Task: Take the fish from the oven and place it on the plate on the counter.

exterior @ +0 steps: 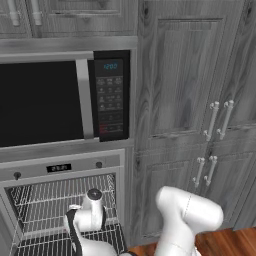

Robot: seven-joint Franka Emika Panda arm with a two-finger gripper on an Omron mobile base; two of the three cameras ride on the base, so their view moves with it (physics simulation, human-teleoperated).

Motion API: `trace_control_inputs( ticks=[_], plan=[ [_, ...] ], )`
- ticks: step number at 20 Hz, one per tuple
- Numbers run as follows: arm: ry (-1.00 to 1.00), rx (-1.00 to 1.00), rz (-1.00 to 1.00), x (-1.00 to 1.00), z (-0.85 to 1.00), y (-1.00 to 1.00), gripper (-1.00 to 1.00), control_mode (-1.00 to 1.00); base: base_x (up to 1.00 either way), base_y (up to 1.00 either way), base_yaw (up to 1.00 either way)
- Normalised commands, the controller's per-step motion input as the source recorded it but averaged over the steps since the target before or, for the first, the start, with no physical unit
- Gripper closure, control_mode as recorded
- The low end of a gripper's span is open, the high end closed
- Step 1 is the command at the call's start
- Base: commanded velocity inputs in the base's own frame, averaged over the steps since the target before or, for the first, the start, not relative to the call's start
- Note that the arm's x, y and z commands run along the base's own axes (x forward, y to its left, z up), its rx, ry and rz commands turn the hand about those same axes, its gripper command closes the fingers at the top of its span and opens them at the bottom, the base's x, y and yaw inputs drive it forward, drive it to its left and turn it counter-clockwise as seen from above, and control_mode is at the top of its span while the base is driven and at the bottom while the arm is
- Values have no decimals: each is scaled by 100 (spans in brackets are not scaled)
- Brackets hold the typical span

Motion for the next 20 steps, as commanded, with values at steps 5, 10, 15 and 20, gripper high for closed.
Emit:
trace_control_inputs(
  ticks=[5,10,15,20],
  plan=[
    [13,-9,0,21,-5,11,-100,-100,0,0,0],
    [15,-14,0,13,-27,20,-100,-100,0,0,0],
    [10,-15,0,12,-37,34,-100,-100,0,0,0],
    [7,-12,0,8,-24,28,-100,-100,0,0,0]
  ],
)
